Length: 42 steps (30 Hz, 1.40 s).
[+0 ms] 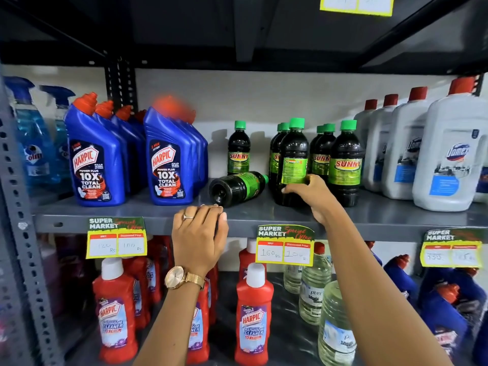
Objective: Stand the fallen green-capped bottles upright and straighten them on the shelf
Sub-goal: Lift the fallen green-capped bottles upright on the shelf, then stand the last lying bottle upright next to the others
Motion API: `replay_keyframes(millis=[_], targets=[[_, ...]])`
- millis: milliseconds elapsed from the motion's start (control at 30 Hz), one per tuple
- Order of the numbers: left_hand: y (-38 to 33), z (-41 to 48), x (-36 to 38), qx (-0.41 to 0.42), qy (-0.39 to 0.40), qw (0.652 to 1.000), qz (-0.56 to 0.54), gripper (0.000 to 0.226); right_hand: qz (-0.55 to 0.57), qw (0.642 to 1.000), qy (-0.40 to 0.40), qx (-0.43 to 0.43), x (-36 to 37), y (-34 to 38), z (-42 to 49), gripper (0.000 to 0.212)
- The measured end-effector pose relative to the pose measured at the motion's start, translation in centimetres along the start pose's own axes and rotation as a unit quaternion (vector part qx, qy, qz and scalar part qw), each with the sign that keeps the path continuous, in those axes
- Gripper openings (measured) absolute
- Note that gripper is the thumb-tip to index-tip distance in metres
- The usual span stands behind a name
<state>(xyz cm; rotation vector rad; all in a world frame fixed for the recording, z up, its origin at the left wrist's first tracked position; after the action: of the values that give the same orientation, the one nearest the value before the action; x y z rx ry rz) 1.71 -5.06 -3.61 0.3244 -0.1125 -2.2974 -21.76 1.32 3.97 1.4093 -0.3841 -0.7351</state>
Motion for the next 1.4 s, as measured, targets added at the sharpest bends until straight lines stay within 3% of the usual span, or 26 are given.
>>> replay_keyframes(millis=[33,133,200,267,367,600,733,800,1100,1300,1400], targets=[[0.0,0.0,0.0,-0.001,0.001,1.0,0.0,0.031,0.005,1.0,-0.002,0.004,-0.1,-0.1,0.1,0.04],[0.0,0.0,0.0,-0.004,0.004,1.0,-0.002,0.032,-0.04,0.998,-0.036,0.014,0.2,0.0,0.2,0.097],[0.0,0.0,0.0,-0.005,0.003,1.0,-0.004,0.033,-0.069,0.996,-0.044,0.02,0.6,0.1,0.1,0.114],[0.0,0.0,0.0,-0.005,0.005,1.0,-0.004,0.034,-0.033,0.999,-0.013,0.023,0.5,0.1,0.2,0.101],[0.0,0.0,0.0,-0.002,0.008,1.0,-0.005,0.035,0.017,1.0,0.001,0.022,-0.2,-0.3,0.5,0.057],[0.0,0.0,-0.1,0.001,0.008,1.0,-0.004,0.035,-0.059,0.996,-0.054,0.024,0.3,0.0,0.1,0.109],[-0.1,0.0,-0.1,0.001,0.013,1.0,-0.006,0.037,-0.002,0.999,-0.023,0.03,-0.3,-0.3,0.4,0.074],[-0.1,0.0,0.0,0.001,0.013,1.0,-0.005,0.036,-0.021,0.999,-0.041,0.02,-0.4,-0.4,0.2,0.069],[-0.1,0.0,-0.1,-0.003,0.009,1.0,-0.016,0.037,-0.159,0.983,-0.096,0.01,0.3,0.5,-0.5,0.1],[-0.4,0.2,-0.6,-0.029,0.036,0.998,-0.031,0.033,-0.227,0.966,-0.126,-0.005,0.4,0.6,-0.9,0.104],[-0.3,0.4,-1.3,-0.014,0.059,0.997,-0.042,0.034,-0.225,0.951,-0.206,-0.053,0.1,1.0,-2.5,0.099]])
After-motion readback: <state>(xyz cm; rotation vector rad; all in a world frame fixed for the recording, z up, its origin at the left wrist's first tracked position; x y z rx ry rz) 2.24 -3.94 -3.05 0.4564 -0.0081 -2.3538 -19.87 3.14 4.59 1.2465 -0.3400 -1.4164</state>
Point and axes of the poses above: each hand's wrist, its own z-axis towards the middle knuckle, its own x-axis out of the palm, y = z × x, the point moved 2 cm from there along z, towards the middle knuckle, and after that the axes turned 10 degrees about x, right-handed, at the moved point
